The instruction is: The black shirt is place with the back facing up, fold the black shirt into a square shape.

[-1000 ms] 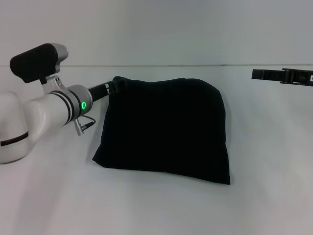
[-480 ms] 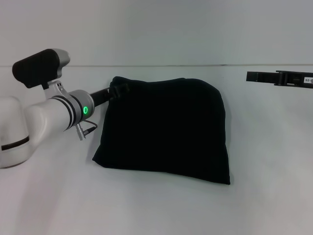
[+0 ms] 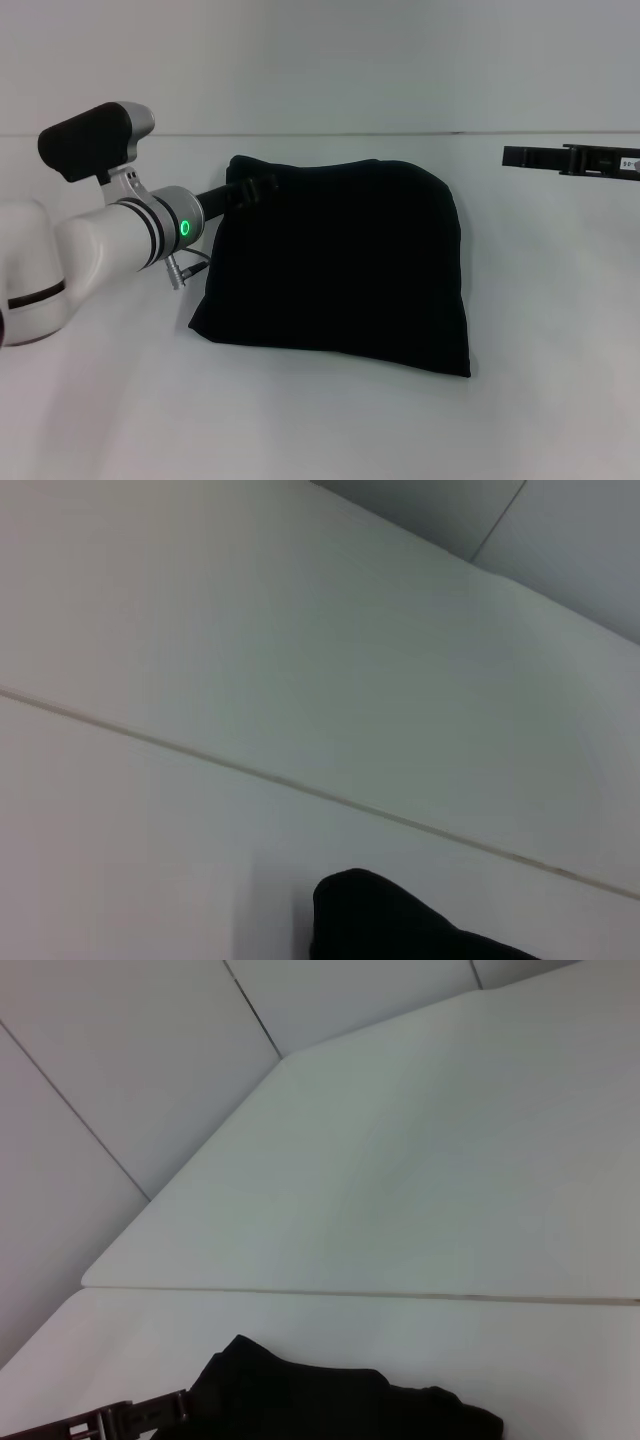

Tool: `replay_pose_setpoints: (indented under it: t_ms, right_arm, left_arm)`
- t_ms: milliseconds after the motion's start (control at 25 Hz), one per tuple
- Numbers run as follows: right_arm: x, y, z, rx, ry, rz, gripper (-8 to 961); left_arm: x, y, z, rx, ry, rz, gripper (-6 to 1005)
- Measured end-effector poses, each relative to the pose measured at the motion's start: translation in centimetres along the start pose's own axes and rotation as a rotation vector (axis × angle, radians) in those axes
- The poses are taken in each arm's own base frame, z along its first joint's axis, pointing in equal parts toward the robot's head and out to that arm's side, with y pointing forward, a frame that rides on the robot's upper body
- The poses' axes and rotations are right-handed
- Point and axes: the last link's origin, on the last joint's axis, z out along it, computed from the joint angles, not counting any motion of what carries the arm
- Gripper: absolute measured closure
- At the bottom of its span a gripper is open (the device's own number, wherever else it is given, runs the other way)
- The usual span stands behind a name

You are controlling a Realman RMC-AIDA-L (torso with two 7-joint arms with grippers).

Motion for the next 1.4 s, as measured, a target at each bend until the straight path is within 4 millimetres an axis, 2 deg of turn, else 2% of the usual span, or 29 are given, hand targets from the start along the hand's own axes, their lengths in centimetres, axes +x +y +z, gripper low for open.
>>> replay_pose_setpoints:
  t_ms: [80,200,640,1040,1400]
  right_arm:
    - [0.0,0.0,0.0,0.000,0.000,0.000,347]
    - [0.0,0.0,0.0,0.000,0.000,0.000,347]
    - [-0.2,0.1,0.0,-0.001,-0.004,-0.004,347]
    - [-0.3,0.1,0.1,-0.002,-0.006,-0.006,347]
    - [-0.4,0.1,0.2,0.004,-0.010,-0.009,346]
  left_arm:
    - [-0.1,-0.1,0.0,0.005,-0.001,-0.001,186]
    - [-0.1,-0.5,-0.1,0.015,0.001,-0.005,315]
    - [-0.2,-0.6,-0.2,0.015,0.003,-0.008,549]
    - [0.3,-0.8,-0.3,0.020,0.023,-0.041,978]
    - [0.7,-2.8,-1.1,0.049,0.072,-0.116,992]
